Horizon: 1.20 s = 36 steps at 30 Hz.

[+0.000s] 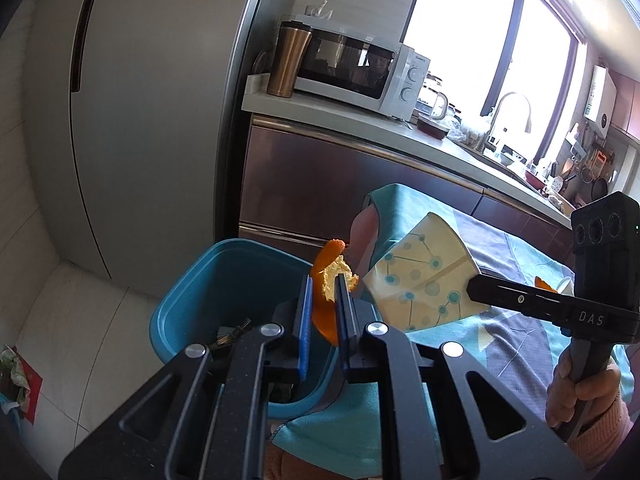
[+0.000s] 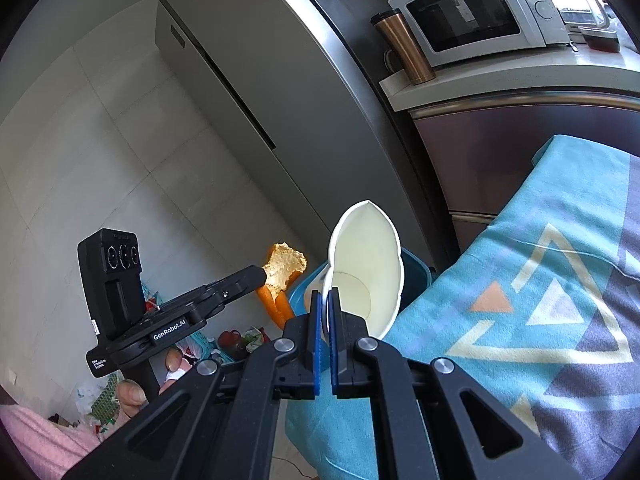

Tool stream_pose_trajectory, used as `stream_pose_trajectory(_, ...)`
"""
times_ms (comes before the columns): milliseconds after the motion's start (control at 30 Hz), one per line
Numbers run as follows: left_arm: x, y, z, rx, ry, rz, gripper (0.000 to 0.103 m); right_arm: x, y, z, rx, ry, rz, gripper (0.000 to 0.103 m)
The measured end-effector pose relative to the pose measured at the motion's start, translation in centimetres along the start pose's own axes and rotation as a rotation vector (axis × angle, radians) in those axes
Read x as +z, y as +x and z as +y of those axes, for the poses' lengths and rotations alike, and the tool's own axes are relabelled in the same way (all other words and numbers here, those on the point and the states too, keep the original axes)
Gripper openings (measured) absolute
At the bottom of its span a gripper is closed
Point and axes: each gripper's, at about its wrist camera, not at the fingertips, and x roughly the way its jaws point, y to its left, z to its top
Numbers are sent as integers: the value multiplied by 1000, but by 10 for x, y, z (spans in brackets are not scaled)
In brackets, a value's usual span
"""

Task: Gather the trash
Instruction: 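Carry the held orange peel and paper cup over the teal bin with both tools, then open both tools over the teal bin to drop the peel and cup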

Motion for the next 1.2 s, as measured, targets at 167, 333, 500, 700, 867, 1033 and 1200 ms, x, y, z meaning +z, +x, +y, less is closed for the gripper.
stream_pose_trajectory(167,-2,7,9,20,-20,13,11,4,16,4,-3,-8,28,3)
stream_pose_trajectory(333,-3,18,21,45,-37,29,11,7,30,4,-10,-5,54,3)
stream_pose_trajectory(500,-4,32,33,67,-52,53,11,7,45,2,-21,2,78,3)
stream_pose_trajectory(700,-8,52,47,88,-77,85,11,4,62,4,-39,-4,113,3)
stream_pose_trajectory(867,-13,66,56,108,-88,110,11,0,73,3,-53,3,144,3)
stream_pose_trajectory(1033,-18,81,59,126,-90,135,11,-1,87,2,-60,13,180,3)
stream_pose_trajectory(1200,-25,92,63,140,-93,157,12,-4,98,2,-74,21,206,5)
